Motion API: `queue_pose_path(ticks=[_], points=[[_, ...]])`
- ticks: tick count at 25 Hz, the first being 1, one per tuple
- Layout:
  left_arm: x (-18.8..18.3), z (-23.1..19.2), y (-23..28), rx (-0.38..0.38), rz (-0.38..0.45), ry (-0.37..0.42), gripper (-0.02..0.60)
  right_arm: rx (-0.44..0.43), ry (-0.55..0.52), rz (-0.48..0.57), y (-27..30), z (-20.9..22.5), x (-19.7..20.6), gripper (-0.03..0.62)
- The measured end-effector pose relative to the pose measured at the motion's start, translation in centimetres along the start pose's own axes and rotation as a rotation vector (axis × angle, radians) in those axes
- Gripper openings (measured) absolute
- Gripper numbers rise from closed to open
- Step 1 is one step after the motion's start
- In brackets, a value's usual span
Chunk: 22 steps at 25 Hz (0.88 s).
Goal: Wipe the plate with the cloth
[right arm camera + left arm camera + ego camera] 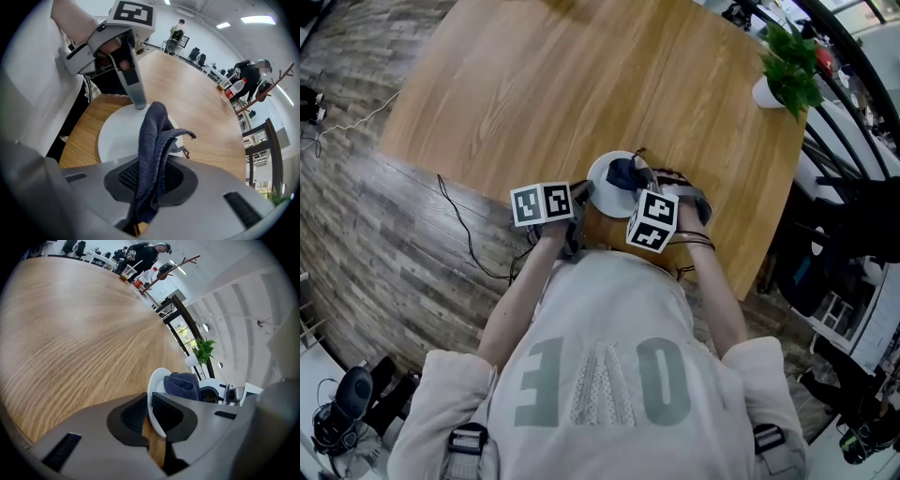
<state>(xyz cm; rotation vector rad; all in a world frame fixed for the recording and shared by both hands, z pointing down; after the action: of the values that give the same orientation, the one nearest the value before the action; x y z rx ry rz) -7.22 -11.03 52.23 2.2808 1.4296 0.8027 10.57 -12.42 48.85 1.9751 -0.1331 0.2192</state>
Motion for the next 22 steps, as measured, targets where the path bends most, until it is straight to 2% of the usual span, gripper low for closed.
queue_pose_path(ticks=[4,9,18,22], points=[[0.0,0.0,0.0,-0.003,0.001,0.005,0.037,-0.051,-0.039,0.016,-0.6,-1.9,-0.5,0.057],[0.0,0.0,0.0,-0.009,0.005,0.008,0.038,-0.162,-0.081,0.054,-2.1,-4.5,-1.1,0.057],[0.0,0.1,-0.1,-0.009,0.006,0.009,0.038,-0.227,-0.038,0.096,-3.6,-5.7,-1.3,0.057],[-0.1,0.1,0.2,-0.008,0.001,0.005,0.038,-0.194,0.017,0.106,-3.3,-4.1,-1.1,0.057]])
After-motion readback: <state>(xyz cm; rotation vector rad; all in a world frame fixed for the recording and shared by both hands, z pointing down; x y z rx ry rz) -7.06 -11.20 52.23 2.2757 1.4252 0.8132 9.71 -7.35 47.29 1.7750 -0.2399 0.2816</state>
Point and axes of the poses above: the fingertips, and each gripper's own axes: y forward along the fingers, z to its right, x out of its underside, the point moved 10 cm from there along -y, backward along the fingers, and after that the axes turned 6 degrees about x, right-handed, at the moved point
